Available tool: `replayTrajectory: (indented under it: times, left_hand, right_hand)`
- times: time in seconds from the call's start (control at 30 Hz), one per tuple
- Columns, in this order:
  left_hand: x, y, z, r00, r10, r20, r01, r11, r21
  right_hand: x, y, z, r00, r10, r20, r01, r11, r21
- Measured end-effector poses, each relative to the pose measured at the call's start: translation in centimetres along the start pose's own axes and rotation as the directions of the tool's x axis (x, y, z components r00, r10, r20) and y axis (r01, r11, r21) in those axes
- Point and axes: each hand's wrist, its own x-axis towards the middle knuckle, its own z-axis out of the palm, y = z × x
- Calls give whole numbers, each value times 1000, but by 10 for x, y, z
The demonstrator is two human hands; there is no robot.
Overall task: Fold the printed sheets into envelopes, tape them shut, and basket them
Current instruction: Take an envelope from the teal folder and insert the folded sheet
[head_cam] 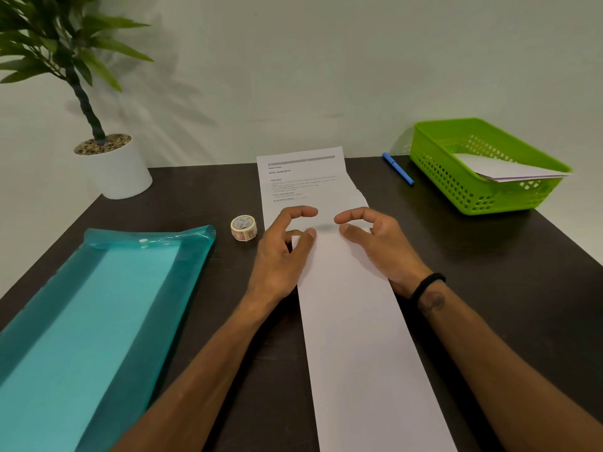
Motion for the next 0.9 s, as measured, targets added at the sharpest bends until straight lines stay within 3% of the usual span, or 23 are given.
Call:
replayTrajectory:
  times: [0.27,0.37,0.43,0.6,0.73,0.9]
  left_hand:
    - [0,-5,-2,997,44,-71,-45,999,-20]
    - [3,-11,-5,986,-1,-167,-11,998,-68]
    - [3,-12,-8,964,1,-265,-25,996,-87]
    - [2,-11,-16,860,43,-508,-90,994,-68]
    - [1,-5,-22,848,-30,-529,-40,992,-120]
    - [-7,-1,-24,799,-78,-597,-54,978,-200]
  right_hand:
    - [-4,-10,-1,992,118,-41,-108,975,195]
    - [-7,-10,-3,990,138,42,-144,963,230]
    - [-9,-12,-8,974,150,167,-184,959,214]
    - [-20,-11,-21,887,154,435,-177,984,14]
    - [-23,-24,-32,798,234,555,-229,970,-81]
    - [-23,-87,-57,852,199,485,-36,946,-323]
